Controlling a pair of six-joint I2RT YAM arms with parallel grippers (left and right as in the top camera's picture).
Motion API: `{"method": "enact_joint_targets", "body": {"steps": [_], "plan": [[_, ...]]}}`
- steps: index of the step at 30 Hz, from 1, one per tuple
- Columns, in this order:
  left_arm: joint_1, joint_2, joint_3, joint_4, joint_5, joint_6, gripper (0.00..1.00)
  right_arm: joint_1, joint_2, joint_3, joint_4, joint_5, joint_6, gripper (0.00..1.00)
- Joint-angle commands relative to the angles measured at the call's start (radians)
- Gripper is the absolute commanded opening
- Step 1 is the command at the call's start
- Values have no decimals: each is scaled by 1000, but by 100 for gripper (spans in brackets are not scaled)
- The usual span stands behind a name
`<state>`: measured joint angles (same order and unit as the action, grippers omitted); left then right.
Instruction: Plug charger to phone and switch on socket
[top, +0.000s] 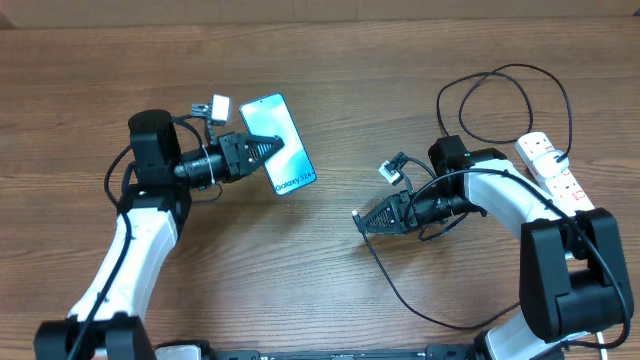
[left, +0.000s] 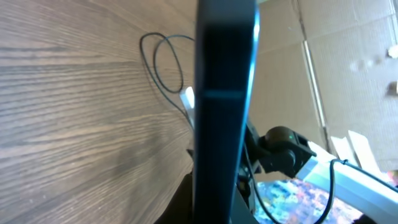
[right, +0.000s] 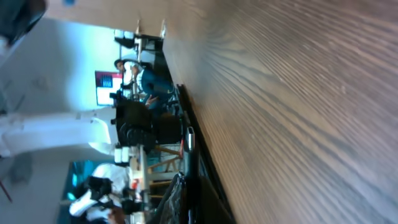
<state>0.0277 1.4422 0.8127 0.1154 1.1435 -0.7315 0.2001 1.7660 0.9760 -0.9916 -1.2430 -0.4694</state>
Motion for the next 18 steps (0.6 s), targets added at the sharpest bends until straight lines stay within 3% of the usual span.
{"method": "enact_joint_targets", "body": {"steps": [1,4,12,18], "plan": [[-39,60,19,124,62,-127,4,58,-25,13,30,-63,-84,4],[-66,111,19,187,62,-158,4,111,-25,13,88,-64,-72,4],[-101,191,19,186,88,-166,4,126,-25,13,335,-65,246,4],[-103,191,19,214,80,-167,4,126,-25,13,373,-149,268,4]]}}
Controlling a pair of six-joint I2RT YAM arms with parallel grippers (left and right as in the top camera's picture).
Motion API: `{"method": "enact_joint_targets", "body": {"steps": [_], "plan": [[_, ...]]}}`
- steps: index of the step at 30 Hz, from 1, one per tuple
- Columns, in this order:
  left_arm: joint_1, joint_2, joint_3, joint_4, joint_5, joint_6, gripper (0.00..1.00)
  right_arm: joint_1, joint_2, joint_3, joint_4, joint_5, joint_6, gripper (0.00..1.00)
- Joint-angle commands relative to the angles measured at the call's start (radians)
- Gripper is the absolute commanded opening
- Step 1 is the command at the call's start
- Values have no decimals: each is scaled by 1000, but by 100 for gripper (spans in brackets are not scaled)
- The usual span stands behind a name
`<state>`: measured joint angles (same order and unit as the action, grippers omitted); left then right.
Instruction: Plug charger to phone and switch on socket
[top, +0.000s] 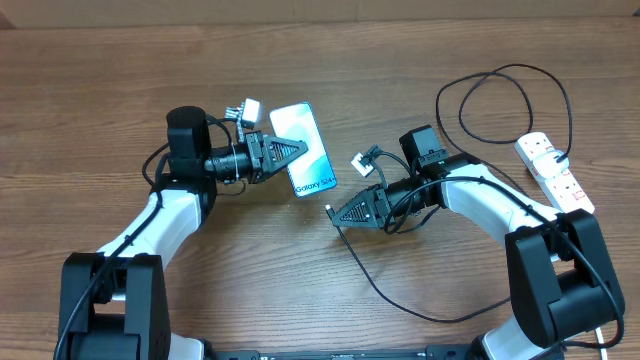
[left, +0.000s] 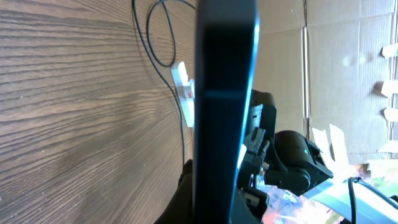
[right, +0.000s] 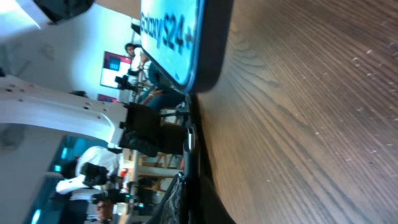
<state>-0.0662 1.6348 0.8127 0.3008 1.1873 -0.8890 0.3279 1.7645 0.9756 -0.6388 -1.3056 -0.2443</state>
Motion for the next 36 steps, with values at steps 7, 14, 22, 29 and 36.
{"method": "enact_joint_targets", "body": {"steps": [7,14,22,29,36], "plan": [[-12,-2,19,42,44,-10,4,-2,-23,13,59,-230,43,4],[-13,-2,19,155,44,-94,4,-2,-19,13,86,-234,43,4],[-14,-2,19,212,65,-163,4,-2,-19,13,167,-164,129,4],[-13,-2,19,212,70,-163,4,-2,-19,13,347,-135,331,4],[-13,-2,19,212,67,-162,4,-2,-19,12,343,-135,331,4]]}}
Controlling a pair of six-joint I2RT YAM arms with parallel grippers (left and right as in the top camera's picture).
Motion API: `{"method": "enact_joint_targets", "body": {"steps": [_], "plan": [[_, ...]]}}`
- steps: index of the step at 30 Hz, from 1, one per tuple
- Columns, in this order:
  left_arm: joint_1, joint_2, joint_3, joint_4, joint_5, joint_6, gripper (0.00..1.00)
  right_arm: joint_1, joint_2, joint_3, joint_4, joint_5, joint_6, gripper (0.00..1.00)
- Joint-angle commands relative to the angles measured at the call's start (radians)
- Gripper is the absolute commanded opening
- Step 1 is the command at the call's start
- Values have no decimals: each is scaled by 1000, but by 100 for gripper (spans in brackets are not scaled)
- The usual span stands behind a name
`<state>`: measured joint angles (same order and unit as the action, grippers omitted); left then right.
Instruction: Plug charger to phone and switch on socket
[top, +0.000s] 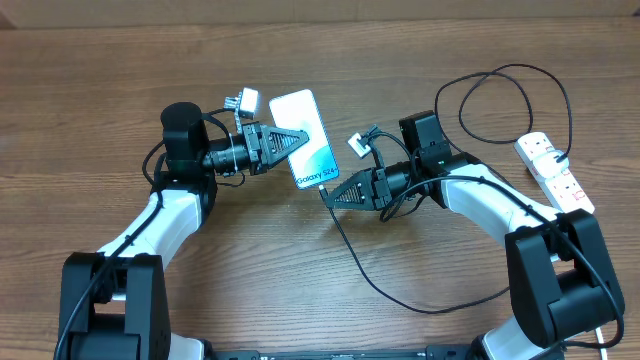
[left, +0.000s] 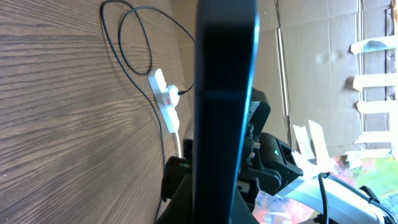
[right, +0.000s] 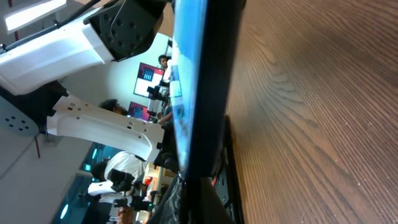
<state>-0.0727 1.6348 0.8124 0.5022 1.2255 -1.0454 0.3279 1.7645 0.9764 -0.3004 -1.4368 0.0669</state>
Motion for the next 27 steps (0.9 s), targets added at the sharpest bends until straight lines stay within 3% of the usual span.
{"method": "enact_joint_targets", "body": {"steps": [1,27], "plan": [[-6,-2,20,11,29,-6,4,-2,-19,11,4,-4,20,4],[-6,-2,20,11,27,29,4,-2,-19,11,9,-31,19,4]]}}
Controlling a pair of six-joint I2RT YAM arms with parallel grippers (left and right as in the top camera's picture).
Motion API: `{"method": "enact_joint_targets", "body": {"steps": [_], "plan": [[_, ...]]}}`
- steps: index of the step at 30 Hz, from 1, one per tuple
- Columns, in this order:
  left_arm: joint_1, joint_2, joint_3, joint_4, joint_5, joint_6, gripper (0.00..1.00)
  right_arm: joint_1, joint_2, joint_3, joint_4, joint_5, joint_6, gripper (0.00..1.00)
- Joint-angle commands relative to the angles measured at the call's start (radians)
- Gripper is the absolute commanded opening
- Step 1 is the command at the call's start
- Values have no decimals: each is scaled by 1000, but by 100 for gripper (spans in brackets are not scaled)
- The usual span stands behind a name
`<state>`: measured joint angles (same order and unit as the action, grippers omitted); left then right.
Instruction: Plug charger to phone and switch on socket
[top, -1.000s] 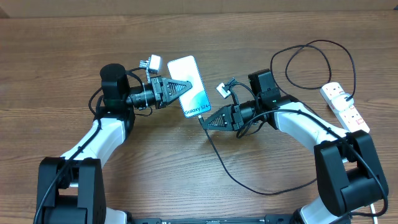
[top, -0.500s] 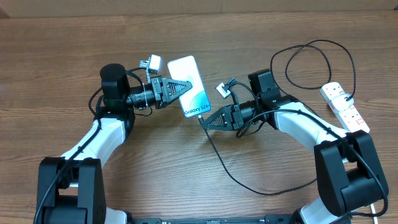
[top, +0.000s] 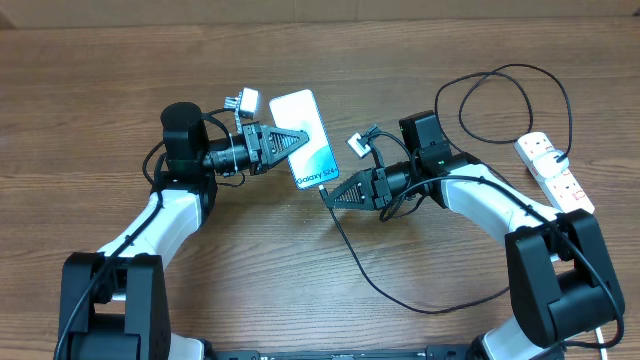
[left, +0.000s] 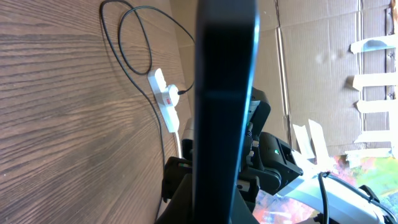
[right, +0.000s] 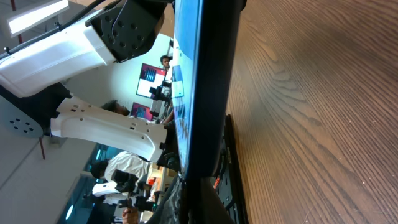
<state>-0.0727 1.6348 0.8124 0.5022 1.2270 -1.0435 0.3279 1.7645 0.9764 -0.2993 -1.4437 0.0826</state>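
My left gripper (top: 290, 140) is shut on the phone (top: 308, 138) and holds it off the table, its lit screen facing up. The left wrist view shows the phone edge-on (left: 225, 93) between the left gripper (left: 214, 200). My right gripper (top: 330, 194) is shut on the charger plug (top: 323, 187), which meets the phone's lower end. How deep the plug sits cannot be told. The right wrist view has the phone's edge (right: 208, 81) right above the right gripper (right: 194, 198). The black cable (top: 372, 282) trails across the table to the white power strip (top: 555, 172).
The cable makes a loop (top: 505, 105) at the back right, by the power strip, which also shows in the left wrist view (left: 165, 99). Cardboard (left: 323, 56) stands beyond the table. The wooden table (top: 100, 80) runs bare to the left.
At first my left gripper held the phone at the left and my right held the plug well apart at the right. Both then stood closer to the middle. By 0.9 s ago the plug met the phone's lower end, and it stays there now.
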Motion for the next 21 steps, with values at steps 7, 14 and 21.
{"method": "enact_joint_targets", "body": {"steps": [7,14,21], "plan": [[-6,-2,20,7,26,57,4,-2,-19,11,18,-24,4,4],[-6,-2,20,7,26,56,4,-2,-19,11,18,-23,4,4],[-6,-2,20,7,28,52,4,-2,-19,11,20,-16,26,4]]}}
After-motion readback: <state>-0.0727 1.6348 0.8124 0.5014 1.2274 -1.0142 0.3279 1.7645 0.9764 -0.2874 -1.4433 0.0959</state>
